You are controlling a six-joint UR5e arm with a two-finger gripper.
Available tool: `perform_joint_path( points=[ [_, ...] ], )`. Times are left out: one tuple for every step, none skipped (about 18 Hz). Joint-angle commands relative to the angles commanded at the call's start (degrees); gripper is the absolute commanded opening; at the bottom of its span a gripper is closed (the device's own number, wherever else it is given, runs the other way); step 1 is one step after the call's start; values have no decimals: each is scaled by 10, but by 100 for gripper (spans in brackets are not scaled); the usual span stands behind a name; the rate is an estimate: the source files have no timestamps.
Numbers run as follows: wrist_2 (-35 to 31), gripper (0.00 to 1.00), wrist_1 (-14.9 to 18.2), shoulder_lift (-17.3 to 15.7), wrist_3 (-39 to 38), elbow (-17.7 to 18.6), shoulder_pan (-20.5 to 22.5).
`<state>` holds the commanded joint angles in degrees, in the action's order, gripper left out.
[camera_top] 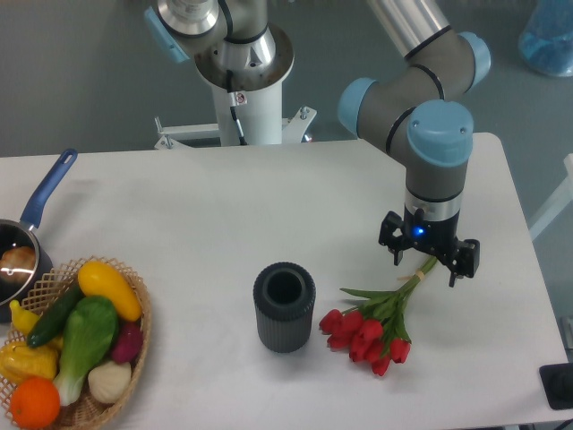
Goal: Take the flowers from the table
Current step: 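Lower the open gripper down over the stems of the red tulips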
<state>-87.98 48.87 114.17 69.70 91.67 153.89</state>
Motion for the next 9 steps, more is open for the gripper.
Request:
perform_joint_path(
  points=[
    [-1, 100, 0, 0, 0, 1, 0],
    [-1, 100, 0, 0, 0, 3, 0],
    [0, 100, 0, 0, 0, 3, 0],
    [0, 100, -1, 0, -1, 6, 0],
    [0, 100, -2, 0, -3, 15, 0],
    [1, 100, -7, 1, -3, 25, 0],
    [3, 100, -17, 0, -3, 38, 2],
    [4, 100, -33, 0, -3, 47, 2],
    [4, 100, -42, 0, -3, 57, 1]
  ],
)
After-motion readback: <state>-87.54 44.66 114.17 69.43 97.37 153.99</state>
